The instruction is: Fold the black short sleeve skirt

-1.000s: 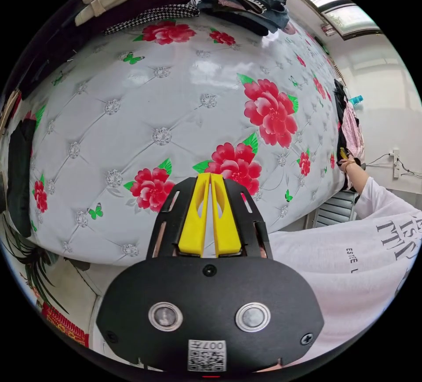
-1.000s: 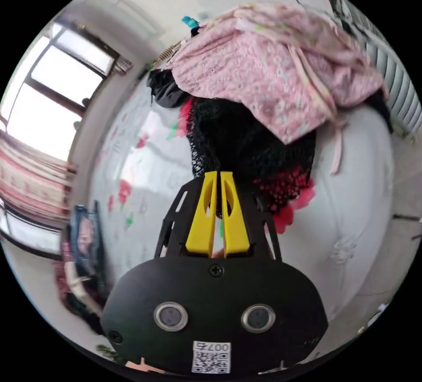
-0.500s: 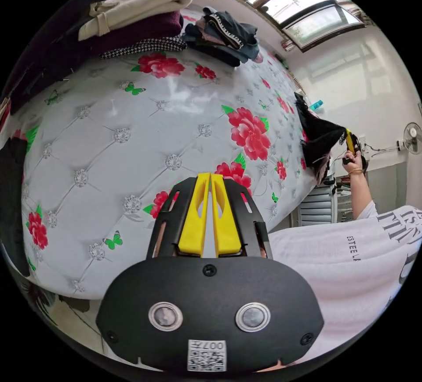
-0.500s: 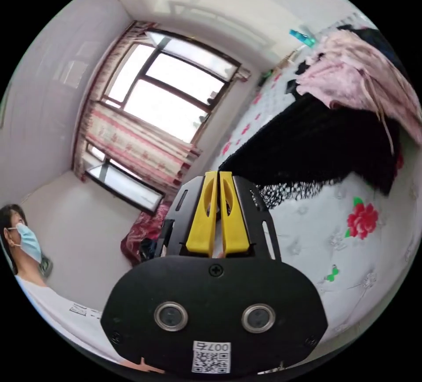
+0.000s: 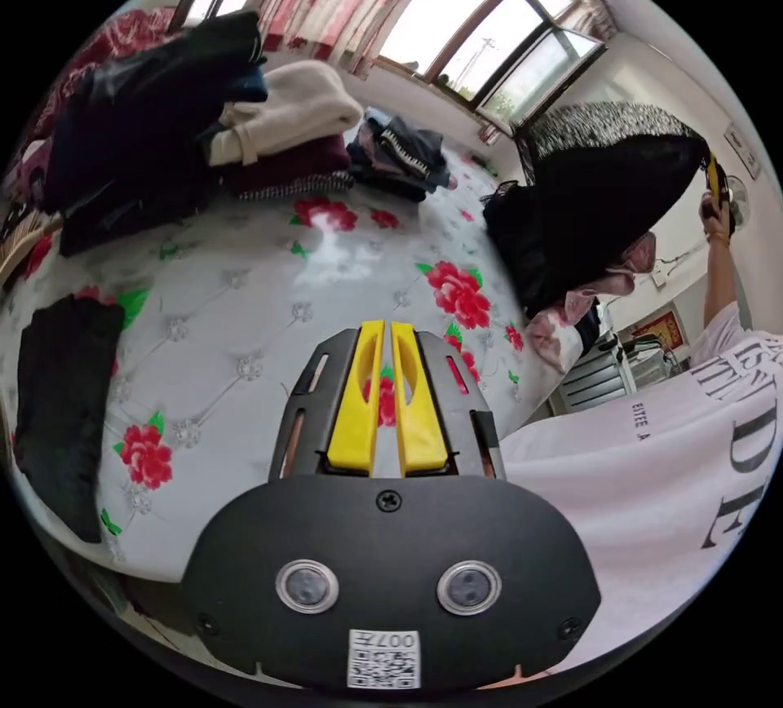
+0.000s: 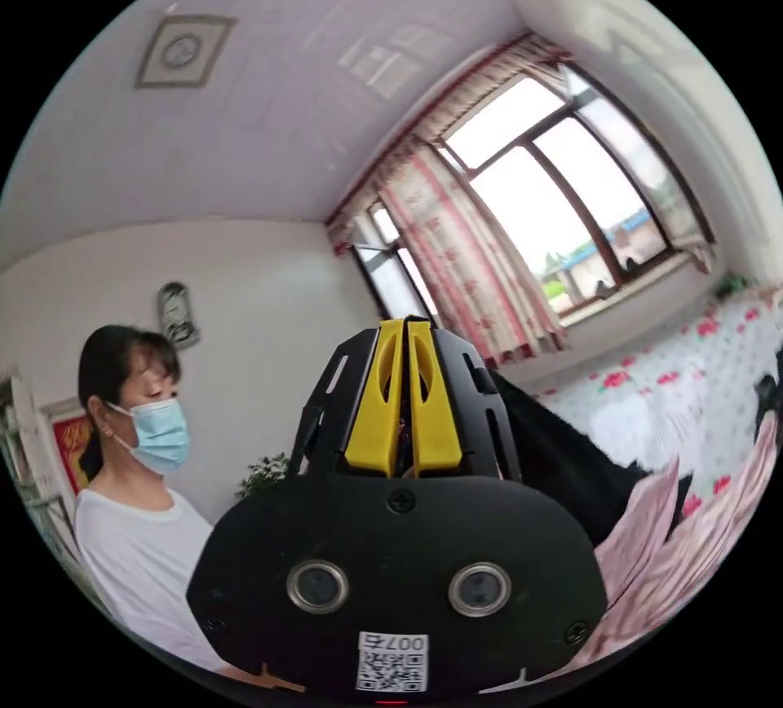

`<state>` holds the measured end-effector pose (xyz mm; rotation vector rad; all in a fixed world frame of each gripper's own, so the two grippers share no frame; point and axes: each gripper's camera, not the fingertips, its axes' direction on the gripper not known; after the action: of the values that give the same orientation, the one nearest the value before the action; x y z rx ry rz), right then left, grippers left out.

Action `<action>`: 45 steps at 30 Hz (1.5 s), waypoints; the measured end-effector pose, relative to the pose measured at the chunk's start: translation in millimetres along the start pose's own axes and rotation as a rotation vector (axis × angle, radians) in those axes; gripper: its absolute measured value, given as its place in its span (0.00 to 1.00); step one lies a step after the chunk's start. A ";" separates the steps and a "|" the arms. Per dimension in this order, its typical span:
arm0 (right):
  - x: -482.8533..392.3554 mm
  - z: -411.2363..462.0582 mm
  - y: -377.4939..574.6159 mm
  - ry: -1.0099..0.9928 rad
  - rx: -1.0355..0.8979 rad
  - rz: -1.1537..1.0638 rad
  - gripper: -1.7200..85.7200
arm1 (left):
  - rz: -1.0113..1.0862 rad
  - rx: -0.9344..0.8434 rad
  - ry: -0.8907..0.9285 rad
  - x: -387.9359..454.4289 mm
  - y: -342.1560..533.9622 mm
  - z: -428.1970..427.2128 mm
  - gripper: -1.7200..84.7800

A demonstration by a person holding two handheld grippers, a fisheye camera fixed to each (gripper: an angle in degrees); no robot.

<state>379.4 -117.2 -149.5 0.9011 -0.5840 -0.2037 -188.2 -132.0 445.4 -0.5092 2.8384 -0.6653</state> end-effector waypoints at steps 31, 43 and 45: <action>68.4 451.0 416.1 0.079 -1.328 0.184 0.06 | -0.184 0.747 0.416 9.0 86.5 -203.6 0.23; 166.4 466.9 384.2 -0.133 -1.454 0.096 0.02 | -0.280 0.572 0.159 59.6 43.5 -176.3 0.22; 187.4 475.9 383.0 -0.134 -1.554 0.305 0.02 | -0.351 0.671 0.205 57.1 45.6 -157.8 0.22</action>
<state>241.3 -280.5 452.5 -0.7049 -0.4916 -0.3539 -293.6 -52.1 558.3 -0.8437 2.4686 -1.7268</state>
